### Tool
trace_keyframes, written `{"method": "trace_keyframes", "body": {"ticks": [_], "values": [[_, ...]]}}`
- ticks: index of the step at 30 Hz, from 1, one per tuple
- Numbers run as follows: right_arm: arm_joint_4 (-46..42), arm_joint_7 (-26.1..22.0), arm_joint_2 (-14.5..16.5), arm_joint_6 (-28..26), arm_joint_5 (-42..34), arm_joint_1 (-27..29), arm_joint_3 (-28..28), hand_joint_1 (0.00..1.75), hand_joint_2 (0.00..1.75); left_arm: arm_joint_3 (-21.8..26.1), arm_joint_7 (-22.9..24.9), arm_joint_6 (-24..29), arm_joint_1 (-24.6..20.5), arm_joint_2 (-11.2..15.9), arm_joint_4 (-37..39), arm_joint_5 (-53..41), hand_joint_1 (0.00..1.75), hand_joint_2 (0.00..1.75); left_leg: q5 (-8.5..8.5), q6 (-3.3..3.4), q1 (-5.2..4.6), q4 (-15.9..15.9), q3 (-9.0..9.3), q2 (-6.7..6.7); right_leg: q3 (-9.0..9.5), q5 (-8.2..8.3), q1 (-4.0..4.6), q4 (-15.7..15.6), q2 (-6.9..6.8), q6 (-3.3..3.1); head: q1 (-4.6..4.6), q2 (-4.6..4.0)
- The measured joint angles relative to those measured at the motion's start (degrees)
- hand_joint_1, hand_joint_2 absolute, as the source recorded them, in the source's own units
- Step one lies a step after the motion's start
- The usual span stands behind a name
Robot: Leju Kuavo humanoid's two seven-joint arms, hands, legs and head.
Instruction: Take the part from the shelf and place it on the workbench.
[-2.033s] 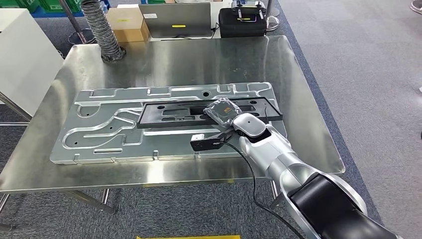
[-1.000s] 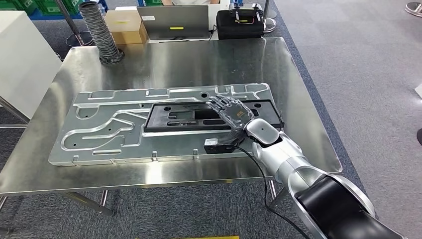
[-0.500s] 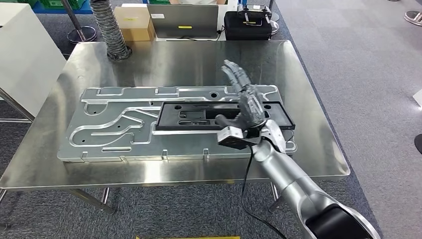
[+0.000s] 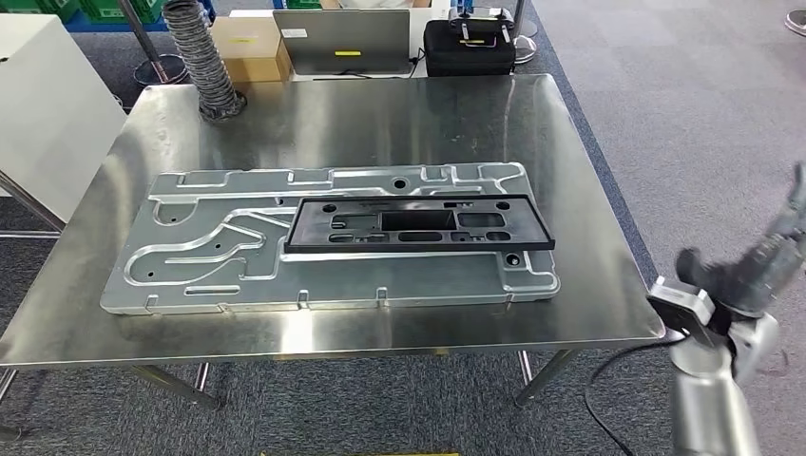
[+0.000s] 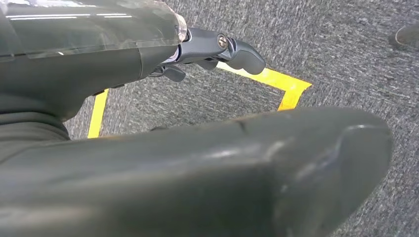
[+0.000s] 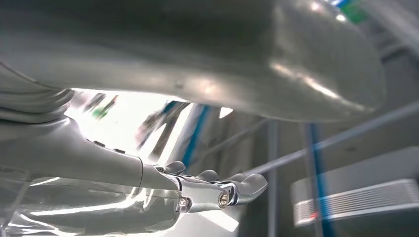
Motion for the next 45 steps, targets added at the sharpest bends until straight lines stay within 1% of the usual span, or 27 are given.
{"method": "trace_keyframes", "body": {"ticks": [2,3,6,7,9,11,12,13,14,16,18,21,22,24,26,27,29,31,33,34,36,37,38,41,42,43,45], "values": [[-1.3,0.0,0.3,-0.6,0.7,5.1,-4.9,0.00,0.00,0.4,0.0,0.0,0.0,-0.1,0.0,0.0,0.00,0.00,2.38,0.60,-0.16,-7.2,3.73,-0.17,-0.03,-0.09,0.15,0.2,0.19,0.43,0.00,0.00],[-1.5,0.0,0.6,-1.1,1.4,7.1,-6.5,0.00,0.00,0.5,0.1,-0.1,0.0,-0.2,0.0,0.0,0.00,0.00,2.71,0.91,-0.25,-8.7,4.48,-0.22,-0.11,-0.03,0.18,0.3,0.34,0.71,0.00,0.00],[-1.4,0.0,2.1,-2.2,3.9,11.5,-9.3,0.00,0.00,0.5,0.2,-0.2,-0.2,-0.4,0.0,-0.4,0.00,0.00,3.29,2.05,-0.42,-9.4,4.45,0.00,-0.29,0.21,-0.02,0.3,0.72,1.80,0.00,0.00],[-1.1,0.0,2.7,-2.2,4.6,12.4,-10.1,0.00,0.00,0.5,0.2,-0.2,-0.3,-0.5,0.0,-0.6,0.00,0.00,3.73,2.54,-0.40,-9.7,4.37,0.12,-0.52,-0.54,-0.14,0.8,0.78,2.11,0.00,0.00],[0.1,0.0,3.9,-2.0,5.8,13.5,-11.6,0.00,0.00,0.5,0.4,-0.2,-0.5,-0.7,0.0,-1.0,0.00,0.00,4.65,3.27,-0.34,-10.1,3.85,0.36,-2.08,-4.57,-0.39,5.2,0.86,2.56,0.00,0.00],[1.8,0.0,5.4,-1.4,6.9,14.3,-13.1,0.00,0.00,0.5,0.6,-0.2,-0.6,-0.7,0.0,-1.3,0.00,0.00,5.44,3.49,-0.47,-10.1,2.79,0.41,-4.45,-9.32,-0.53,12.6,0.86,2.90,0.00,0.00],[2.6,0.0,6.1,-0.9,7.4,14.7,-13.8,0.00,0.00,0.5,0.7,-0.2,-0.6,-0.7,0.0,-1.4,0.00,0.00,5.87,3.47,-0.52,-10.1,2.19,0.43,-4.92,-10.41,-0.60,15.2,0.85,3.03,0.00,0.00],[3.6,0.0,7.0,-0.5,7.8,15.0,-14.4,0.00,0.00,0.5,0.8,-0.2,-0.5,-0.8,0.0,-1.6,0.00,0.00,6.32,3.38,-0.55,-10.0,1.58,0.44,-4.37,-10.24,-0.67,15.7,0.85,3.10,0.00,0.00],[4.6,0.0,7.8,-0.1,8.2,15.2,-15.0,0.00,0.00,0.5,0.9,-0.2,-0.5,-0.8,0.0,-1.7,0.00,0.00,6.75,3.24,-0.56,-10.0,0.96,0.44,-2.69,-9.06,-0.74,14.1,0.84,3.11,0.00,0.00],[7.0,0.0,9.0,0.4,9.0,15.2,-16.1,0.00,0.00,0.5,1.0,-0.2,-0.5,-1.0,0.0,-1.8,0.00,0.00,7.56,2.78,-0.60,-9.6,-0.17,0.43,3.02,-6.60,-0.85,6.1,0.82,2.91,0.00,0.00],[10.0,0.0,9.6,1.2,9.6,15.0,-17.1,0.00,0.00,0.5,1.4,-0.2,-0.6,-1.2,0.0,-1.8,0.00,0.00,8.34,2.11,-0.65,-9.4,-0.68,0.43,6.81,-5.85,-0.61,0.1,0.91,2.36,-0.05,0.00],[14.9,0.0,10.4,2.3,9.7,14.6,-18.7,0.00,0.00,0.5,1.9,-0.1,-0.5,-1.5,0.0,-1.8,0.00,0.00,9.53,0.97,-0.52,-9.6,-0.81,0.41,6.69,-5.10,-0.26,-1.1,0.99,1.17,-0.06,0.00],[16.7,0.0,10.5,2.8,9.8,14.3,-19.3,0.00,0.00,0.5,2.1,-0.1,-0.5,-1.6,0.0,-1.9,0.00,0.00,8.93,0.64,-0.44,-9.3,-1.12,0.37,6.19,-4.50,-0.32,-1.1,0.94,0.72,-0.06,0.00],[21.1,0.0,10.9,3.6,10.8,13.7,-20.4,0.00,0.00,0.5,2.6,0.0,-0.3,-1.8,0.0,-2.0,0.00,0.00,4.34,0.17,-0.30,-5.7,-2.43,0.30,4.85,-3.07,-0.52,-1.4,0.78,-0.06,-0.06,0.00],[27.0,0.0,11.1,3.9,12.4,13.2,-22.1,0.00,0.00,0.5,2.9,0.2,-0.3,-2.1,0.0,-2.1,0.00,0.00,-1.84,-0.12,-0.23,1.7,-4.04,0.28,3.12,-1.71,-0.37,-1.3,0.66,-0.38,-0.07,0.00],[30.2,0.0,11.2,3.9,13.1,13.1,-23.0,0.00,0.00,0.5,2.9,0.2,-0.3,-2.2,0.0,-2.2,0.00,0.00,-3.35,-0.22,-0.22,5.1,-4.31,0.28,2.19,-1.04,-0.29,-1.2,0.60,-0.37,-0.07,0.00],[37.0,0.0,11.1,3.7,13.7,12.6,-24.6,0.00,0.00,0.5,3.0,0.3,-0.3,-2.5,0.0,-2.4,0.00,0.00,-2.14,-0.16,-0.22,7.0,-2.46,0.28,0.38,0.18,-0.17,-0.9,0.51,-0.24,-0.07,0.00],[43.8,0.0,11.0,3.5,14.2,12.0,-26.0,0.00,0.00,0.5,3.0,0.4,-0.3,-2.7,0.0,-2.4,0.00,0.00,0.31,0.38,-0.29,1.0,3.31,0.24,-1.18,1.18,-0.06,-0.4,0.48,-0.01,-0.07,0.00],[49.2,0.2,10.8,3.2,14.8,11.5,-27.1,0.00,0.00,0.5,2.9,0.4,-0.5,-2.9,0.0,-2.5,0.00,0.00,-0.30,1.12,-0.54,-7.6,9.36,0.20,-2.11,2.11,0.11,-0.1,0.51,0.44,-0.07,0.00],[51.8,0.7,10.7,3.1,15.3,11.3,-27.4,0.00,0.00,0.5,2.8,0.3,-0.5,-3.0,0.0,-2.5,0.00,0.00,-0.97,1.45,-0.69,-10.2,10.89,0.21,-2.28,2.60,0.13,0.0,0.53,0.74,-0.07,0.00],[57.5,2.7,10.2,3.1,16.6,10.7,-28.3,0.00,0.00,0.4,2.6,0.3,-0.5,-3.4,0.0,-2.9,0.00,0.00,-0.60,2.13,-0.78,-11.4,10.87,0.31,-2.36,3.57,0.09,-0.4,0.59,1.47,-0.07,0.00],[60.5,4.0,10.0,3.2,17.3,10.5,-28.8,0.00,0.00,0.4,2.5,0.3,-0.4,-3.6,0.0,-3.0,0.00,0.00,0.09,2.60,-0.70,-11.6,10.48,0.44,-2.60,3.28,0.00,-0.2,0.66,1.80,-0.07,0.00],[63.1,5.1,9.9,3.3,17.7,10.5,-29.3,0.00,0.00,0.4,2.5,0.3,-0.3,-3.8,0.0,-3.2,0.00,0.00,0.89,3.10,-0.60,-11.8,9.87,0.54,-3.10,1.83,-0.07,0.7,0.74,2.07,-0.07,0.00],[68.7,6.5,9.8,3.7,18.4,10.3,-30.1,0.00,0.00,0.4,2.4,0.4,-0.1,-4.1,0.0,-3.5,0.00,0.00,3.18,3.78,-0.58,-12.0,7.26,0.82,-5.71,-6.90,-0.38,9.7,0.85,2.68,-0.06,0.00],[69.9,6.6,9.7,3.8,18.5,10.2,-30.3,0.00,0.00,0.4,2.4,0.4,0.0,-4.1,0.0,-3.5,0.00,0.00,3.87,3.71,-0.62,-11.9,6.31,0.90,-6.23,-8.67,-0.49,13.2,0.85,2.89,-0.06,0.00],[70.9,6.7,9.7,3.9,18.6,10.1,-30.4,0.00,0.00,0.4,2.4,0.4,0.1,-4.2,0.0,-3.5,0.00,0.00,4.54,3.61,-0.64,-11.7,5.31,0.98,-6.09,-8.99,-0.62,15.6,0.84,3.09,-0.07,0.00],[72.5,7.6,9.6,4.1,18.9,9.8,-30.6,0.00,0.00,0.4,2.4,0.4,0.1,-4.3,0.0,-3.6,0.00,0.00,5.73,3.24,-0.56,-11.1,3.18,1.05,-3.07,-6.33,-0.96,14.9,0.83,3.41,-0.07,0.00]]}}
